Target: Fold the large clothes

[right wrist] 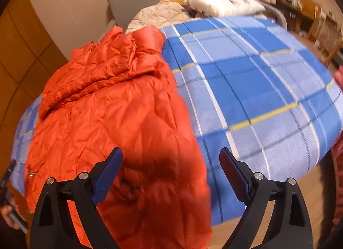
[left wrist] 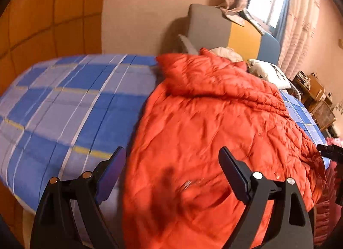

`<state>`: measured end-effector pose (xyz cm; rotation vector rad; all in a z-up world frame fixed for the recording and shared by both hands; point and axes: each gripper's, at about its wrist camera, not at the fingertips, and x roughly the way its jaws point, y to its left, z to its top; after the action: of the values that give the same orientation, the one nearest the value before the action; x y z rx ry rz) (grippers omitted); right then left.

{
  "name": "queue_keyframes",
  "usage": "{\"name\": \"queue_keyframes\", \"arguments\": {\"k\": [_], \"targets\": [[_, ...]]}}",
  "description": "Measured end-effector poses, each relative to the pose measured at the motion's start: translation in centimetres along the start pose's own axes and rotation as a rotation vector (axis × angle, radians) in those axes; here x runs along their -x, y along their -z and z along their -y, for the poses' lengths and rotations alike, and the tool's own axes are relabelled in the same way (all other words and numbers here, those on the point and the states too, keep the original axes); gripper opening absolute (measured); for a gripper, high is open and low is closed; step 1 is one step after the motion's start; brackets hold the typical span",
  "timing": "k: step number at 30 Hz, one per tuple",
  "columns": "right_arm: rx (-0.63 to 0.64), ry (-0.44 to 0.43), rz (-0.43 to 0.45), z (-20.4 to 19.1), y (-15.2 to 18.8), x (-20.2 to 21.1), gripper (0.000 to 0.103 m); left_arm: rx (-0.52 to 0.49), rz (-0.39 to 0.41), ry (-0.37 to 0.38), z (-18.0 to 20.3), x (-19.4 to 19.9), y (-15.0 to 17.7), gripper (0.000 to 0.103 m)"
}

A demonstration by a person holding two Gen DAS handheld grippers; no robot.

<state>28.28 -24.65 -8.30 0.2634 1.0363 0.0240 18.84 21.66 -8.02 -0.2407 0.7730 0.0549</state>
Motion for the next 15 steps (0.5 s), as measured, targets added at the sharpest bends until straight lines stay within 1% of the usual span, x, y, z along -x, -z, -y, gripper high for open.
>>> {"name": "queue_keyframes", "arguments": {"k": [1,4,6,9,10,11,12,13,14,15], "targets": [[-0.014,-0.026,-0.01,0.5,0.5,0.0,0.091,0.019,-0.014,0.007,-0.8,0.0,0.6,0.087],[-0.016,-0.052,-0.034,1.1,2.0,0.0,0.091,0.09,-0.058,0.043,-3.1,0.0,2.4,0.085],[-0.025,-0.09,-0.053,1.4,3.0,0.0,0.091,0.129,-0.091,0.078,-4.2,-0.2,3.8,0.076],[-0.035,-0.121,-0.071,1.6,4.1,-0.1,0.091,0.162,-0.131,0.118,-5.0,-0.4,5.4,0.068],[-0.046,-0.137,-0.081,1.7,4.6,-0.2,0.09,0.171,-0.143,0.134,-5.1,-0.5,5.9,0.067],[-0.053,-0.147,-0.088,1.8,4.9,-0.3,0.088,0.177,-0.151,0.147,-5.1,-0.5,6.3,0.064],[-0.057,-0.153,-0.096,1.8,5.3,-0.5,0.085,0.185,-0.167,0.168,-5.1,-0.7,6.7,0.057],[-0.056,-0.153,-0.1,1.7,5.6,-0.6,0.083,0.188,-0.177,0.176,-5.0,-0.9,6.8,0.054],[-0.055,-0.155,-0.103,1.7,5.9,-0.7,0.08,0.19,-0.19,0.185,-4.9,-1.0,7.1,0.047],[-0.055,-0.158,-0.103,1.6,6.2,-0.7,0.075,0.189,-0.197,0.19,-4.7,-1.2,7.3,0.042]]}}
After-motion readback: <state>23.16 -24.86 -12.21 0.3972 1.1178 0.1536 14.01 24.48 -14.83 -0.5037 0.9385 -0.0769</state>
